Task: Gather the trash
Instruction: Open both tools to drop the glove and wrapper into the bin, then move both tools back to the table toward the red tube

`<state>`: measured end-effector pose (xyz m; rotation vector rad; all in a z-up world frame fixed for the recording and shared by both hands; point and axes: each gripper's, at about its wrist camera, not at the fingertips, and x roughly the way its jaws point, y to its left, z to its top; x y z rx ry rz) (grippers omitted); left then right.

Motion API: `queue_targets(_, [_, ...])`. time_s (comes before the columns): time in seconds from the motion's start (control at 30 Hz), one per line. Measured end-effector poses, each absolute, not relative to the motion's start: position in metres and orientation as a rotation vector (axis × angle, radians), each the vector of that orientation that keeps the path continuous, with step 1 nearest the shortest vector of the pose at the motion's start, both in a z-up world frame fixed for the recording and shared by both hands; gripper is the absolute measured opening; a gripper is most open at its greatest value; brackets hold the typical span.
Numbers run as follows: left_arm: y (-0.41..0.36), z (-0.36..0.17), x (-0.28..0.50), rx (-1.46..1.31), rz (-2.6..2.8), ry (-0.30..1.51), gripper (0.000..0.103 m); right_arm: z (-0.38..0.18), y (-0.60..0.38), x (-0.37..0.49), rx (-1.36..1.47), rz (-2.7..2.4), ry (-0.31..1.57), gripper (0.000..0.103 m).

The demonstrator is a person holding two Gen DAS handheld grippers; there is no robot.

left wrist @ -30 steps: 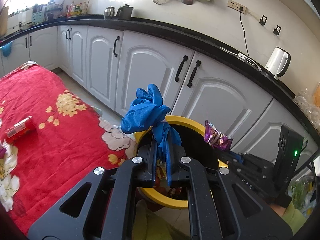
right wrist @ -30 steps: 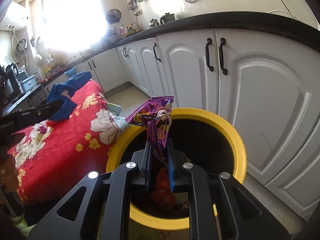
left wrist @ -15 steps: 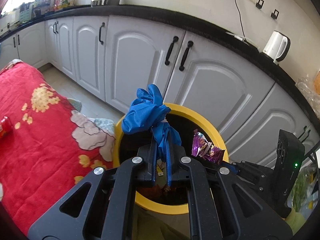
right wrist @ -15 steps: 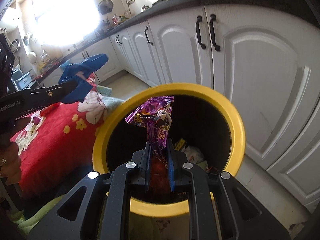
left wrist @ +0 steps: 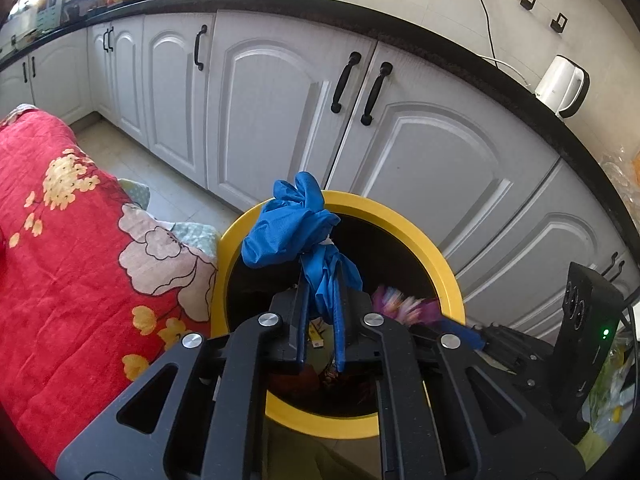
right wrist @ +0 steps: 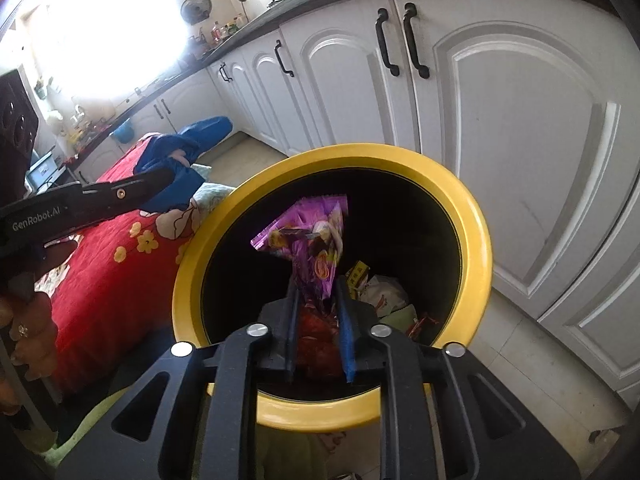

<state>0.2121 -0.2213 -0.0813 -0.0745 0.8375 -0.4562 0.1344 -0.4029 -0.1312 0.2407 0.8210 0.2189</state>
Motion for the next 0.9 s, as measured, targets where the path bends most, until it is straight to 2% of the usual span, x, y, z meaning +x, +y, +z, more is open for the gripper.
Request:
queue_targets(0.03, [-0.221, -0.082, 0.212, -0.076, -0.452, 0.837, 0.015, -0.130, -0.404, 0.134, 0.241, 0.211, 0.815, 0.032])
queue_targets(0.07, [-0.219, -0.082, 0.212, -0.082, -0.451, 0.837, 0.021, -0.129, -0.405, 0.133, 0.241, 0.204, 0.809, 0.034])
queue_targets(0.13, [-0.216, -0.081, 0.213, -0.098, -0.441, 0.833, 0.045, -0.127, -0.406, 0.132, 0.243, 0.195, 0.801, 0.038])
queue_targets(0.2, [-0.213, -0.081, 0.213, -0.104, -0.431, 0.833, 0.048, -0.125, -0.408, 0.131, 0.244, 0.182, 0.792, 0.042])
queue_targets(0.27, [-0.209, -0.080, 0.212, -0.107, -0.417, 0.834, 0.056, -0.124, -0.410, 0.131, 0.248, 0.173, 0.786, 0.045])
queue_targets(0.33, [-0.205, -0.078, 0.209, -0.115, -0.414, 0.831, 0.074, -0.122, -0.411, 0.130, 0.253, 0.164, 0.780, 0.055])
queue_targets(0.37, [-0.202, -0.077, 0.208, -0.119, -0.410, 0.829, 0.078, -0.121, -0.411, 0.130, 0.254, 0.161, 0.775, 0.057])
queue_targets(0.43, [-0.198, -0.075, 0.205, -0.120, -0.394, 0.827, 0.092, -0.118, -0.410, 0.130, 0.248, 0.158, 0.770, 0.062])
queue_targets(0.53, [-0.190, -0.073, 0.201, -0.115, -0.372, 0.822, 0.092, -0.112, -0.408, 0.128, 0.235, 0.147, 0.750, 0.072])
queue_targets(0.9, [-0.154, -0.064, 0.183, -0.120, -0.293, 0.788, 0.092, -0.085, -0.388, 0.124, 0.176, 0.168, 0.682, 0.082])
